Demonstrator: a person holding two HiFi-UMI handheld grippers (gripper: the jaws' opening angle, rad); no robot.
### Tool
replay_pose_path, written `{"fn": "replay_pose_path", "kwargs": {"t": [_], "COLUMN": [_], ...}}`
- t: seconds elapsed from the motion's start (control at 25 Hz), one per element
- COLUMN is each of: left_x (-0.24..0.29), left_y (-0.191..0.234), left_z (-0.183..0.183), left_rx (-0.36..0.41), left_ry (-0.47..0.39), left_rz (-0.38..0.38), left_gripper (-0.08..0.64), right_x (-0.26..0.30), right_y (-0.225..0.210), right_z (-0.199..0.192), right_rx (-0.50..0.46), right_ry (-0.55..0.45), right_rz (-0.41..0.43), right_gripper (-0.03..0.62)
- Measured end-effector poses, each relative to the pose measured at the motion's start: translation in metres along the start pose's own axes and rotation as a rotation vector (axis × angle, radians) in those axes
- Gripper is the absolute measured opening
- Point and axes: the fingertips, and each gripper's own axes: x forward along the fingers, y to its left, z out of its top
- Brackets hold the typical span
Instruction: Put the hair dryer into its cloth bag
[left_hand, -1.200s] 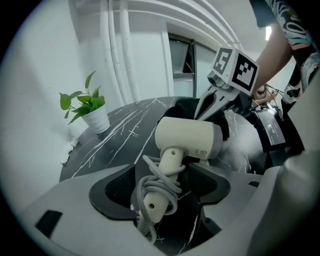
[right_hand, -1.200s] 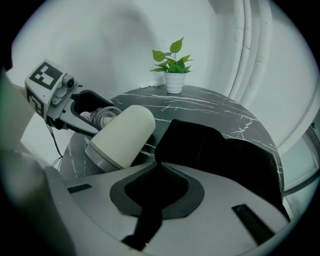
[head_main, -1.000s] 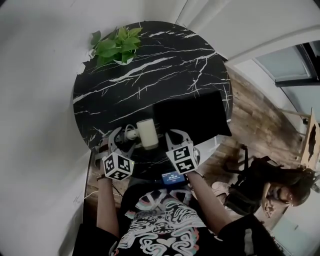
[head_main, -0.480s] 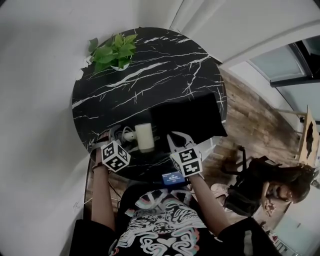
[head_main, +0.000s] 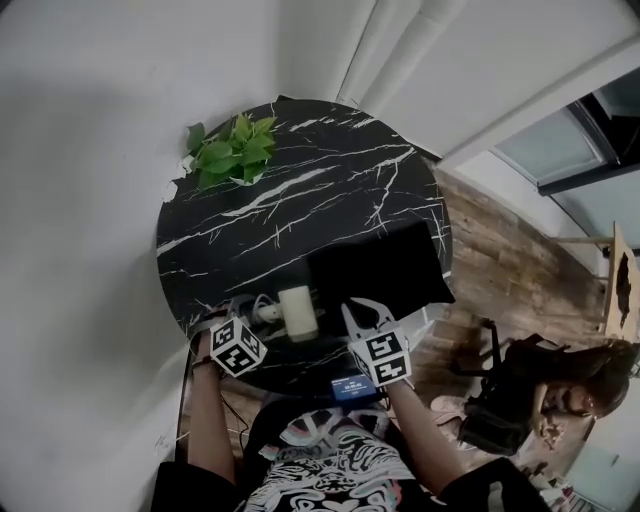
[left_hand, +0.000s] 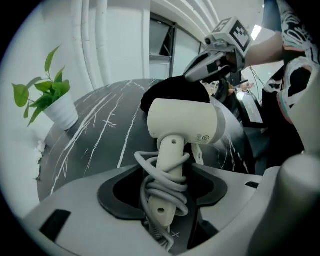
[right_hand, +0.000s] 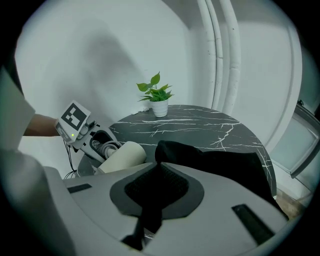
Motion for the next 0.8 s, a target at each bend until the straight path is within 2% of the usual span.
{"fn": "replay_pose_path", "kwargs": {"t": [0.36, 0.8], "left_x": [0.001, 0.031], "left_y": [-0.003, -0.003], "left_z": [0.035, 0.085], "left_rx": [-0.029, 0.000], "left_ry": [-0.012, -0.010], "left_rz": [0.003, 0.015], "left_gripper": [0.270, 0.270], "right_x": [-0.005, -0.014], "right_y": [0.002, -0.001], "right_z": [0.006, 0.005], "right_rx": [0.006, 0.019], "right_ry": [-0.031, -0.039], "right_rz": [0.005, -0.001], "right_gripper": [0.028, 0.028]}}
